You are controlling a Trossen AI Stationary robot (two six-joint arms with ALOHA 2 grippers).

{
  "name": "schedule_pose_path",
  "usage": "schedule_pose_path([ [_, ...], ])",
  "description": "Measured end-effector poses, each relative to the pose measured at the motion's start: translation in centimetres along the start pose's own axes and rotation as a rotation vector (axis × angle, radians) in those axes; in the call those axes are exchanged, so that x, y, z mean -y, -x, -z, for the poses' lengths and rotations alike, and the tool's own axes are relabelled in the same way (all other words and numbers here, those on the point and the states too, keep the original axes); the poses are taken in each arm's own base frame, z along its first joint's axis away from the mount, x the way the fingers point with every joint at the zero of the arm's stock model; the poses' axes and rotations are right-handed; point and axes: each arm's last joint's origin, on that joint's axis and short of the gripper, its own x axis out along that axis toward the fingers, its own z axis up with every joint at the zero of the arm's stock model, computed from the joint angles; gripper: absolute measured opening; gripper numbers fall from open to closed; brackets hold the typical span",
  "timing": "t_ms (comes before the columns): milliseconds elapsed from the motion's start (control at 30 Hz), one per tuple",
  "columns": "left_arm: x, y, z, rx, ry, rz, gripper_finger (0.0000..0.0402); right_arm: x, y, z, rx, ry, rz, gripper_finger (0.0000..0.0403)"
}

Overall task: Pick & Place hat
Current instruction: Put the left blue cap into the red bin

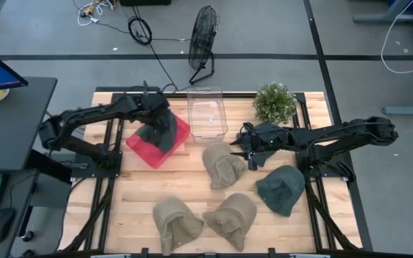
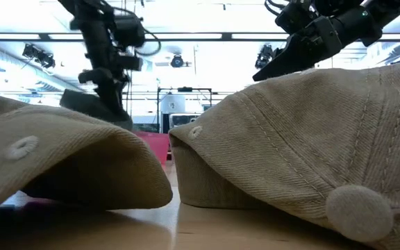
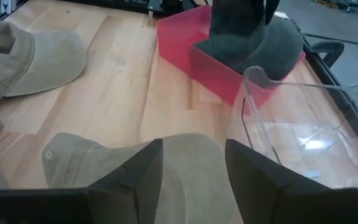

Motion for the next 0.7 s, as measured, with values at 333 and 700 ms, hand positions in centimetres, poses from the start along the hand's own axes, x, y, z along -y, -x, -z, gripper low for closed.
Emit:
schedule_pose_path([
  [333,-0.1,-3.8,-2.2,0.038,0.041,-0.014,0.0147,0.0,0.0,0.1,-0.011,-0.008,-0.007,0.0178],
  [700,0.4,-2.3,-1.8,0.039,0.171,-0.004,0.0171,0.0,0.0,0.1,-0.013,-0.014,-0.007,0.0178],
])
